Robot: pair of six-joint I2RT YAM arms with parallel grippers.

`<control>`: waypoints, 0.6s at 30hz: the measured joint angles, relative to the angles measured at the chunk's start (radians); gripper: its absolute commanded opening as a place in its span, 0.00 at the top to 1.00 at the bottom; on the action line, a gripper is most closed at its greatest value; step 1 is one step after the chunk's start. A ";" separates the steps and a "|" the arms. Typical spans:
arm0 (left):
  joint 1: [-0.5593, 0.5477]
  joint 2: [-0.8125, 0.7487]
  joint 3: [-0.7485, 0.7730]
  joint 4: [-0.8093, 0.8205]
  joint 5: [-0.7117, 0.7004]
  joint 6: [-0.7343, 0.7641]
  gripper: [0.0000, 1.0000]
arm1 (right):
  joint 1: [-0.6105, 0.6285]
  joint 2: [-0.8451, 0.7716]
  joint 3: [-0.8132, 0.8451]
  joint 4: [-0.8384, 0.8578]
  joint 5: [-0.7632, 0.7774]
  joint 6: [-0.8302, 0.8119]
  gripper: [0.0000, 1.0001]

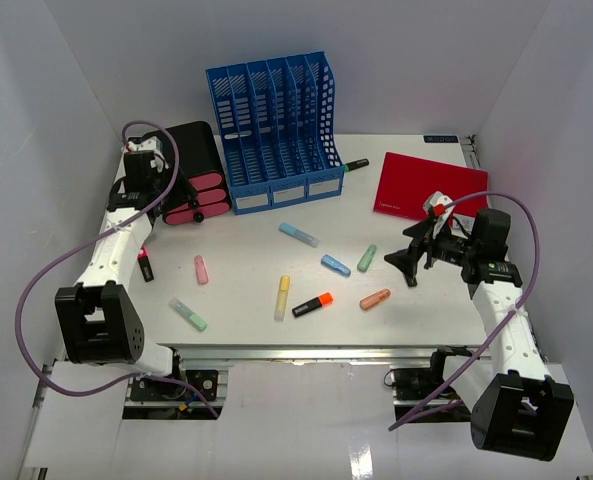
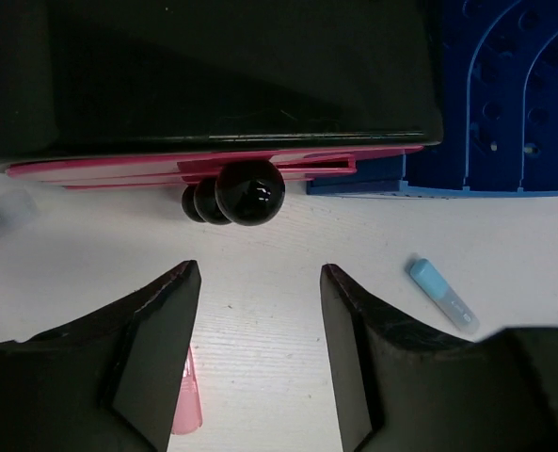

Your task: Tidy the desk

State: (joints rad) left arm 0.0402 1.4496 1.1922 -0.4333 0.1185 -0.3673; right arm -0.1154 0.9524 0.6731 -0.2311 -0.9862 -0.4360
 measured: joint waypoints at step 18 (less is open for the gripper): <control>-0.004 0.172 0.106 0.005 -0.032 0.021 0.47 | 0.000 0.025 0.000 0.002 -0.028 0.009 0.02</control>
State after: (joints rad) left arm 0.0366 1.6221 1.2978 -0.4280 0.0863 -0.3466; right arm -0.1154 0.9773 0.6731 -0.2287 -1.0138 -0.4267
